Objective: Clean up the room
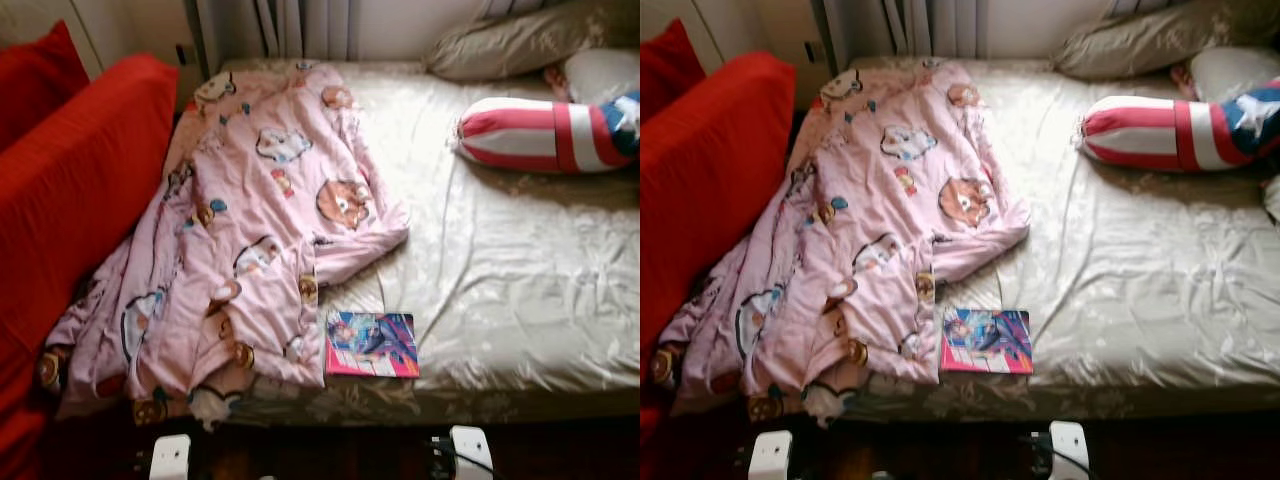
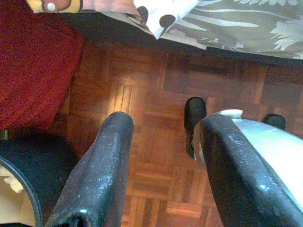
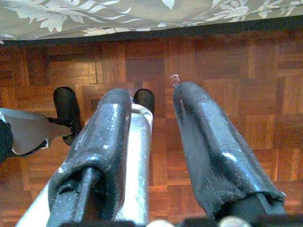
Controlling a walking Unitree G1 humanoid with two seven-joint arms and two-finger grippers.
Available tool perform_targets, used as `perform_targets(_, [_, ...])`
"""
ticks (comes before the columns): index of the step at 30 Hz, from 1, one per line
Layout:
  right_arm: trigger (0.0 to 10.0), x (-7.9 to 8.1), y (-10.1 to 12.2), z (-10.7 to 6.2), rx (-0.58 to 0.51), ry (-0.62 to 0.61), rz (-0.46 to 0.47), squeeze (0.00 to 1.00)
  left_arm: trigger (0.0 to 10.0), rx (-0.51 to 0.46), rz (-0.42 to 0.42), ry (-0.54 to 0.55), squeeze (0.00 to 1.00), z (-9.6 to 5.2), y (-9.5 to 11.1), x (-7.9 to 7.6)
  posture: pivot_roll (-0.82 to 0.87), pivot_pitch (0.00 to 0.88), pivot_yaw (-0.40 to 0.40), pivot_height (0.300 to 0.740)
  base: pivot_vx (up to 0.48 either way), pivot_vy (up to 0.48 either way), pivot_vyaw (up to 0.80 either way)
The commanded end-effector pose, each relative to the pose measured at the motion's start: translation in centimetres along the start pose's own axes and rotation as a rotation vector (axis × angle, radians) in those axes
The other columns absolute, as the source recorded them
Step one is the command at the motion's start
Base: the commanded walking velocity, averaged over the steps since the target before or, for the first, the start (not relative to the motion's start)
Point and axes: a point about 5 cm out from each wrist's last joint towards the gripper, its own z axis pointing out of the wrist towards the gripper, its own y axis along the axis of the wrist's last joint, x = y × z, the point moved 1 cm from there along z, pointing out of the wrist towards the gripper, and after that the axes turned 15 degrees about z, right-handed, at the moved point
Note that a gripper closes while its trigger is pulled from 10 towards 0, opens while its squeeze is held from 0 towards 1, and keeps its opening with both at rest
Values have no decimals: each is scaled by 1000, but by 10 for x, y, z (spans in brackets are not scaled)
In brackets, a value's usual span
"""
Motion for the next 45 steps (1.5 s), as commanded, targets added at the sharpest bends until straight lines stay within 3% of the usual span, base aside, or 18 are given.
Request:
perform_targets(1, [10000, -4, -5, -1, 16, -10, 4, 0, 10000, 37, 20, -15, 0, -3, -11, -2, 57, 144, -15, 740, 0, 0, 0])
perform_targets(5, [10000, -4, -5, -1, 20, -8, -4, 0, 10000, 34, 23, -16, 0, -2, -10, -4, 55, 141, -15, 740, 0, 0, 0])
perform_targets(11, [10000, -4, -6, -1, 26, -7, -12, 0, 10000, 2, 39, -23, 0, 3, 8, -16, 57, 135, -17, 740, 258, 0, 0])
perform_targets(20, [10000, -3, -5, -1, 35, 5, -38, 0, 10000, -4, 37, -16, 0, 4, 11, -15, 57, 148, -21, 740, 305, 0, 332])
perform_targets(23, [10000, -4, -6, -1, 33, 0, -8, 0, 10000, -11, 45, -17, 0, 4, 12, -15, 57, 154, -22, 740, 223, 0, 0])
perform_targets(31, [10000, -4, -5, -2, 27, 1, -15, 0, 10000, -33, 34, -9, 0, 4, 14, -14, 56, 162, -25, 740, 0, 0, 0])
perform_targets(35, [10000, -4, -3, -2, -5, 0, -15, 0, 10000, -88, 30, -5, 0, 6, 27, -13, 50, 168, -26, 740, 0, 0, 0])
perform_targets(40, [10000, -4, -1, -3, -59, -4, 46, 0, 10000, -220, 29, 4, 0, 9, 59, -10, 44, 174, -34, 740, 0, 0, 0])
perform_targets(42, [10000, -4, 2, -3, -87, 20, 31, 0, 10000, -317, 24, 21, 0, 8, 81, -7, 50, 179, -37, 740, 0, 0, 0])
perform_targets(44, [10000, 3, 13, -2, -133, 44, 25, 0, 10000, -365, 16, 22, 0, 8, 90, -5, 51, 179, -37, 740, 0, 0, 0])
perform_targets(45, [10000, 15, 31, 1, -204, 74, 21, 0, 10000, -404, 11, 29, 0, 6, 97, -3, 49, 179, -36, 740, 0, 0, 0])
